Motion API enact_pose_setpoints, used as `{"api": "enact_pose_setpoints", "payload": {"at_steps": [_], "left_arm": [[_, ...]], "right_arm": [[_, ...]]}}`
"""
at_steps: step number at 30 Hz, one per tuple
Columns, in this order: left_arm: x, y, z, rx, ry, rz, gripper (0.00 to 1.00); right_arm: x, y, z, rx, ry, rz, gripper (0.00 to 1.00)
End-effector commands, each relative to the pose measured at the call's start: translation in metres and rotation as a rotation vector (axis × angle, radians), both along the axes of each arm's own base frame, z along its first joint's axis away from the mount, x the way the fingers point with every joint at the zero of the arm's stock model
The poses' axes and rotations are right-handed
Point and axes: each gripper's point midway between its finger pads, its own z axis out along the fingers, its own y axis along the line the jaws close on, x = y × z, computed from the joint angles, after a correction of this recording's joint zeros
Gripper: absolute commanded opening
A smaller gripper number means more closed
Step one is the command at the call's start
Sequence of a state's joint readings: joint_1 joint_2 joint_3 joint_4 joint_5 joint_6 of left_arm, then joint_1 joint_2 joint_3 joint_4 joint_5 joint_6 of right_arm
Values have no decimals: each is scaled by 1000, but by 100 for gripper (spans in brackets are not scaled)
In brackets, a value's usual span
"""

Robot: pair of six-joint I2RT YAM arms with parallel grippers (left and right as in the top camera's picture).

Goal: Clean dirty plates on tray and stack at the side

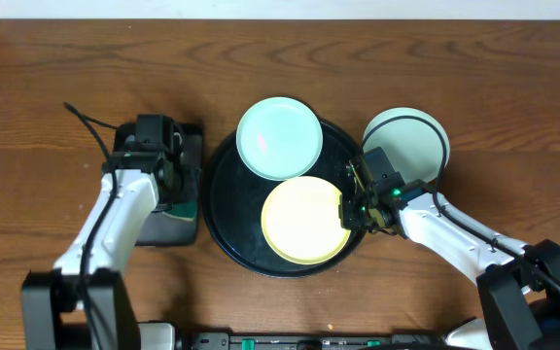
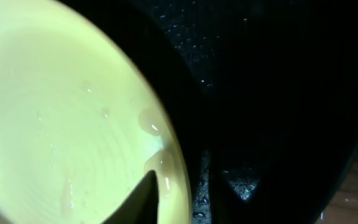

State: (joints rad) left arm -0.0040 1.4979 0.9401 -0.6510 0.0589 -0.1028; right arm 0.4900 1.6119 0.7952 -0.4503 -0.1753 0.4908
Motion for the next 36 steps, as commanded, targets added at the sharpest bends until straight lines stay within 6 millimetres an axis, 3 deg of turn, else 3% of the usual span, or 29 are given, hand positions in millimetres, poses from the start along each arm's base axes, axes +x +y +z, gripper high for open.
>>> {"api": "enact_pose_setpoints", "payload": {"at_steps": [1, 5, 9, 14, 16, 23, 26, 36], "left_arm": [[6, -3, 34, -13, -115, -2, 7], [6, -2, 74, -41, -250, 71, 8], [-3, -2, 121, -115, -405, 194, 8], [-24, -2, 153, -168, -499, 264, 8], [-37, -1, 154, -159, -488, 269, 8], [-74, 40, 142, 68, -405, 381, 8], [-83, 45, 136, 106, -364, 392, 8], [-83, 46, 134, 112, -352, 392, 8]], "right_arm": [[-5, 4, -2, 1, 9, 17, 26], [-5, 3, -3, -3, 9, 15, 23], [-6, 2, -5, -18, 5, 16, 13], [-10, 8, -7, -13, -4, 39, 10], [-11, 9, -7, -20, -7, 45, 1], [-8, 9, -1, -14, 2, 40, 1], [-5, 10, 12, -13, 13, 35, 1], [20, 26, 110, 29, -92, 80, 1]]}}
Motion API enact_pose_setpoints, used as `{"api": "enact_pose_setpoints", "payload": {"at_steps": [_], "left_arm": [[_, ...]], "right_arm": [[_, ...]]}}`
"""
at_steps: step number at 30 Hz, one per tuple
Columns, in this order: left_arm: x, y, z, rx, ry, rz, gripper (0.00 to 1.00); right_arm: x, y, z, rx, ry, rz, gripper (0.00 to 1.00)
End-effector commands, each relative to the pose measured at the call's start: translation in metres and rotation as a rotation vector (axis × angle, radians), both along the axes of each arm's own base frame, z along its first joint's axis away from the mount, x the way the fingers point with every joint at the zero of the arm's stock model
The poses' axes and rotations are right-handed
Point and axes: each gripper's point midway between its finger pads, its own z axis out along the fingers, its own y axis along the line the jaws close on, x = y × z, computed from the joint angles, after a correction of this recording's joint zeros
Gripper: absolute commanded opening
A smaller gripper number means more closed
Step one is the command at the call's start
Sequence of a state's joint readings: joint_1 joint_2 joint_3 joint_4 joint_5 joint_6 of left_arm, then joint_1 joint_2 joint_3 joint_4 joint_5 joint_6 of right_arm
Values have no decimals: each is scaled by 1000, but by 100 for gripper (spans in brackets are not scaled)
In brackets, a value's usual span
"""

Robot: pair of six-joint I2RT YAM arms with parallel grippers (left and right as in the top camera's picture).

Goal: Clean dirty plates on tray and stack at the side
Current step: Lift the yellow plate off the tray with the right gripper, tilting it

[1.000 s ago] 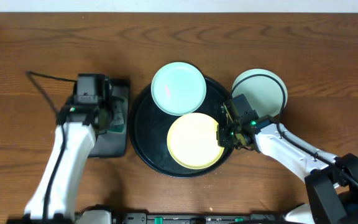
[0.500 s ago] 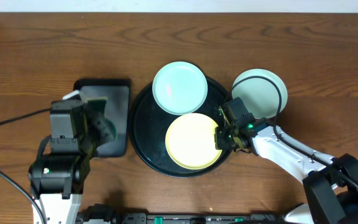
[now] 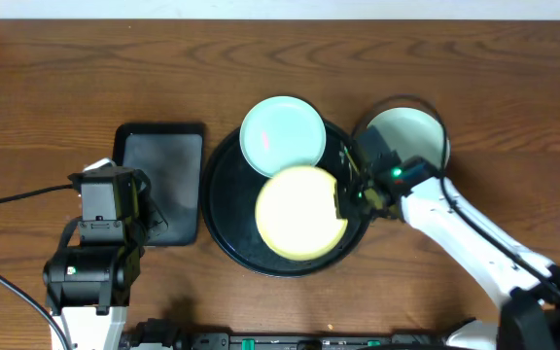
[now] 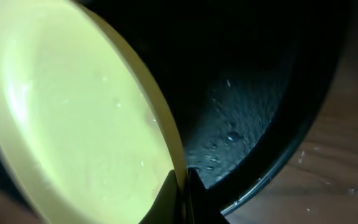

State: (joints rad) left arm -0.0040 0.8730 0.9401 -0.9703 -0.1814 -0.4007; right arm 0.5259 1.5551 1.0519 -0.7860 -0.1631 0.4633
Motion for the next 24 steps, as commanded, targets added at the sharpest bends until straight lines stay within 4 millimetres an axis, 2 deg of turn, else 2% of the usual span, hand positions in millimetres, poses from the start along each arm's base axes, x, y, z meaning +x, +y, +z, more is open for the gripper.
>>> {"api": "enact_pose_setpoints", "payload": {"at_steps": [1, 5, 13, 17, 24], "left_arm": [[1, 4, 4, 18, -11, 24, 7], [2, 4, 1, 18, 1, 24, 8], [3, 4, 0, 18, 7, 24, 8], [2, 4, 0, 17, 11, 24, 8], [1, 4, -1, 18, 15, 23, 8]], "right_arm": [[18, 16, 50, 71, -118, 26, 1], [34, 32, 75, 120, -212, 32, 1], [72, 55, 97, 100, -455, -48, 1], [82, 89, 99, 112, -561, -25, 1], [91, 156, 87, 146, -723, 61, 1]]}}
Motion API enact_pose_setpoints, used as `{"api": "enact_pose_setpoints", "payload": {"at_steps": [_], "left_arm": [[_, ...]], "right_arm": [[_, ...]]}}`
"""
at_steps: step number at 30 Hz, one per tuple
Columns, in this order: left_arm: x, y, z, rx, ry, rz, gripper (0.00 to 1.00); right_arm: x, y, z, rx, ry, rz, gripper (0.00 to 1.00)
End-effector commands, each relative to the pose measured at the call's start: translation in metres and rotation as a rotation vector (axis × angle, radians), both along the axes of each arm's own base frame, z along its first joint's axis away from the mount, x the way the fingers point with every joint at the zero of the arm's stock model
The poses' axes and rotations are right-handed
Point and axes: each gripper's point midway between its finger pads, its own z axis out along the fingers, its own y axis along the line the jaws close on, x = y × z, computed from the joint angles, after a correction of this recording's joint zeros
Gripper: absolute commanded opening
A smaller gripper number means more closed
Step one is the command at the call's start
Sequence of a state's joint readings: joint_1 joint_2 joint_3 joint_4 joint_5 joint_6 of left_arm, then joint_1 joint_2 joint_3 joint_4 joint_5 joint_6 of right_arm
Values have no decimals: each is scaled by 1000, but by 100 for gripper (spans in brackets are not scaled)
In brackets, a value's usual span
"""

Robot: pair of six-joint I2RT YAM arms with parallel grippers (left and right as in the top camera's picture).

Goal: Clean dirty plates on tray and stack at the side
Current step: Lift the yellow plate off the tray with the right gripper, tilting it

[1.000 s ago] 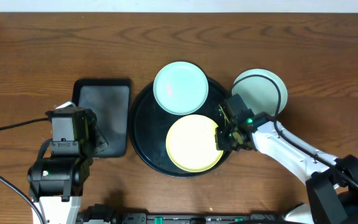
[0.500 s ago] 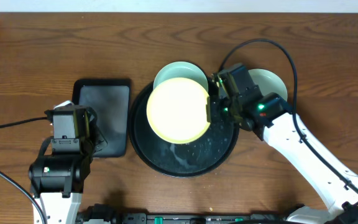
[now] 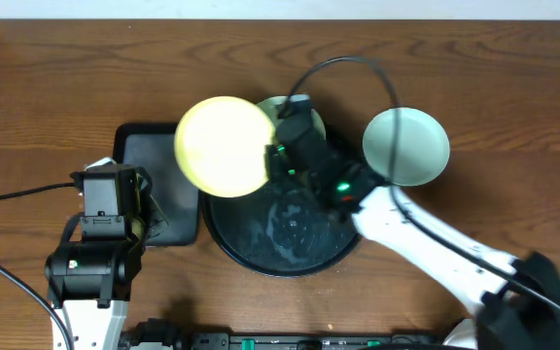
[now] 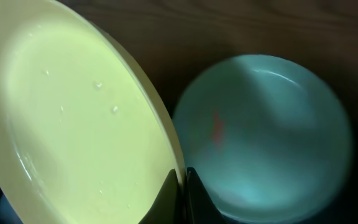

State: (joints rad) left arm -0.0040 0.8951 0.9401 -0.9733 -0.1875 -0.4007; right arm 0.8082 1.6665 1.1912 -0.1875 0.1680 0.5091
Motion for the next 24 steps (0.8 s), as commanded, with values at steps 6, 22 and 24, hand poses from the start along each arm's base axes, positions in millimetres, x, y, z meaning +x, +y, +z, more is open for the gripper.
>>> {"api": "enact_pose_setpoints", "payload": {"at_steps": [6, 22, 24], "left_arm": [[0, 3, 4, 13, -9, 20, 8], [0, 3, 3, 13, -7, 20, 8], [0, 3, 3, 13, -7, 20, 8]], "right_arm": [[13, 53, 2, -95, -306, 45, 1], [24, 86, 58, -268, -765, 182, 1], [25, 87, 68, -285, -817, 186, 1]]}}
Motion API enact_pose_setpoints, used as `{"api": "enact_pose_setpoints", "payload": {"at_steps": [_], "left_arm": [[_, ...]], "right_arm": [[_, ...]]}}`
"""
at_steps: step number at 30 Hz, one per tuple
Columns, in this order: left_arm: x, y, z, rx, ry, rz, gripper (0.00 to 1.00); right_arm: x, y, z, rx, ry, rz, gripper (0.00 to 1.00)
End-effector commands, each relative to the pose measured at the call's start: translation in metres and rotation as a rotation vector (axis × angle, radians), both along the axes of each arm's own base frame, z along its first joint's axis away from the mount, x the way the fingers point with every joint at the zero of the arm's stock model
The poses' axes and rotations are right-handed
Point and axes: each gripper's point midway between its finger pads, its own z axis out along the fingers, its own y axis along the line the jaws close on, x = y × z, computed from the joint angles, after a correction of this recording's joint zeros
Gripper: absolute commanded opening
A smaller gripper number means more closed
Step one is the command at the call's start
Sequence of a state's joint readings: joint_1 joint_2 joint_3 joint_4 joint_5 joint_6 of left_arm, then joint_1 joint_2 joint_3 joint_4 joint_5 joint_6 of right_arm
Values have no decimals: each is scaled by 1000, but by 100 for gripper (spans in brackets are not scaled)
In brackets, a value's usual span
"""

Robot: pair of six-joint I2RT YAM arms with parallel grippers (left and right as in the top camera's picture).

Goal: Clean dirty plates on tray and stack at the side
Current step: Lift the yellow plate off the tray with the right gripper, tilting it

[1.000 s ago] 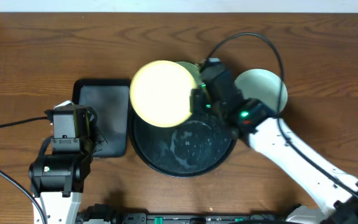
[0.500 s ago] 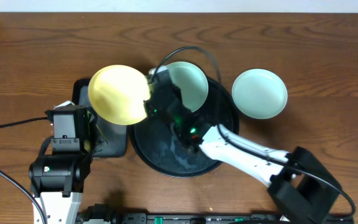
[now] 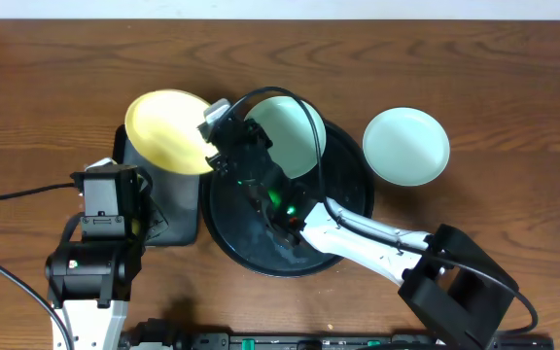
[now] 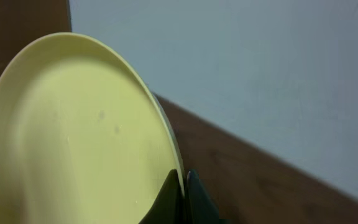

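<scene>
My right gripper [image 3: 209, 134] is shut on the rim of the yellow plate [image 3: 166, 130], holding it tilted in the air over the far end of the black rectangular pad [image 3: 168, 216]. In the right wrist view the yellow plate [image 4: 73, 137] fills the left side, and the right gripper [image 4: 184, 185] pinches its edge. A teal plate [image 3: 295, 136] lies at the back of the round black tray [image 3: 261, 255], partly hidden by my right arm. A pale green plate [image 3: 406, 146] sits on the table to the right. My left gripper [image 3: 146, 219] rests at the pad's left edge, its jaws unclear.
Water drops glisten on the tray's wet bottom. Brown wood table [image 3: 56, 87] surrounds everything. A black cable [image 3: 8, 199] runs left from the left arm, and another loops over the teal plate.
The yellow plate, still in my right gripper, has moved further left, from over the tray's left edge to over the pad's far end. The left arm has not moved.
The yellow plate lay on the tray with my right gripper at its right rim while my left gripper was over the pad. Then the plate was lifted on edge and the left arm stood back at front left. The plate was then over the tray's left edge, now over the pad.
</scene>
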State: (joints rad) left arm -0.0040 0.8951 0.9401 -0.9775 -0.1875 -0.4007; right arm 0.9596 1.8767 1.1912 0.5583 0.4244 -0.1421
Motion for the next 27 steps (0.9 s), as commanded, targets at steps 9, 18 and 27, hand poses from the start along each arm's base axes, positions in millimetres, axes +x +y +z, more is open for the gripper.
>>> {"api": "enact_pose_setpoints", "payload": {"at_steps": [9, 18, 27], "left_arm": [[1, 3, 3, 13, -7, 20, 8], [3, 3, -3, 14, 22, 20, 8], [3, 3, -4, 13, 26, 19, 8]], "right_arm": [[2, 2, 41, -165, -282, -2, 1], [1, 0, 62, -135, -360, -18, 1], [0, 0, 67, -183, -412, -18, 1]]}}
